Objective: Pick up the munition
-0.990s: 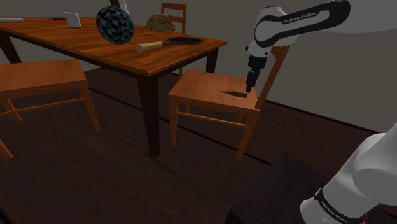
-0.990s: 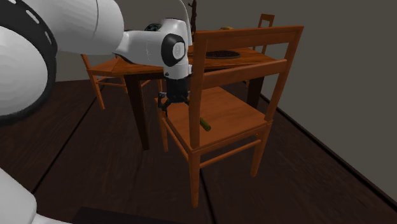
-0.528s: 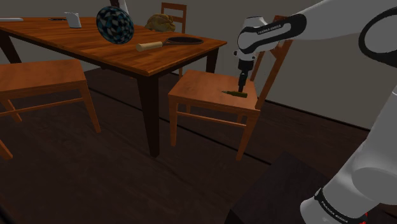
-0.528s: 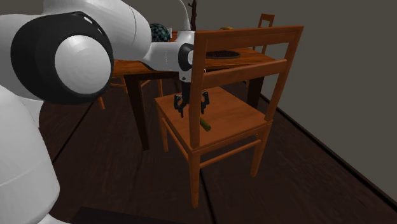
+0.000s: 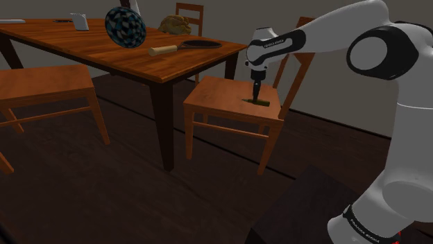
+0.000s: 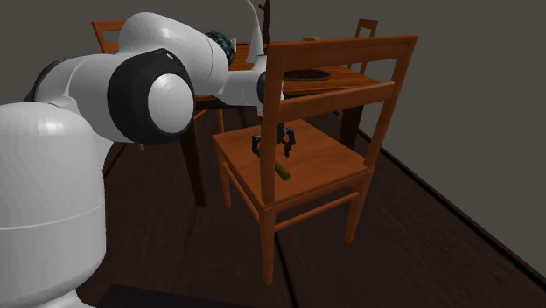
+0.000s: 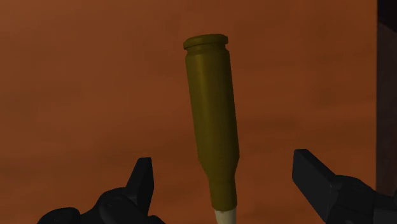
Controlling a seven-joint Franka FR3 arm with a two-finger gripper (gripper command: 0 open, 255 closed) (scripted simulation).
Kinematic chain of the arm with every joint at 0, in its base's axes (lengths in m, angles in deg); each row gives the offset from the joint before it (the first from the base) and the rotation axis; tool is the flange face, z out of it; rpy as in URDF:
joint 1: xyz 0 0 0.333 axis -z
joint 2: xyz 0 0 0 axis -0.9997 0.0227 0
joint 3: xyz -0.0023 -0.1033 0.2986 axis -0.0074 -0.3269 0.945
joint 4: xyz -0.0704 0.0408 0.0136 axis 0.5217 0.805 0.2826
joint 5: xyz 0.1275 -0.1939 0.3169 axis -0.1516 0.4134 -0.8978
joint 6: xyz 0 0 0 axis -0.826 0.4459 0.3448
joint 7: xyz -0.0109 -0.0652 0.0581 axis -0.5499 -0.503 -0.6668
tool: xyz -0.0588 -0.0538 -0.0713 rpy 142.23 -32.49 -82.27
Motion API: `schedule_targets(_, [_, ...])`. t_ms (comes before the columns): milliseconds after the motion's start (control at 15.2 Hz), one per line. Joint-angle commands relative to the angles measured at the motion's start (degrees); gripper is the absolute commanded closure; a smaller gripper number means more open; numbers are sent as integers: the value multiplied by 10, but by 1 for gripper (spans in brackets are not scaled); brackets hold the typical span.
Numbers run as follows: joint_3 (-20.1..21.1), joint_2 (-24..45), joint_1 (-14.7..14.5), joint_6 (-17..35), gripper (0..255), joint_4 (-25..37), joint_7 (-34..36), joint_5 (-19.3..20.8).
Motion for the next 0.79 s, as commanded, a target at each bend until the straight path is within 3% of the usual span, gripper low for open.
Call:
schedule_targets(0, [1, 8, 1, 12, 0, -4, -1, -1])
schedule_targets(330, [1, 17, 1, 36, 0, -19, 0, -2])
schedule_targets(396, [1, 17, 1, 35, 255, -18, 0, -2])
schedule_targets(726, [1, 17, 2, 35, 255, -18, -1, -2])
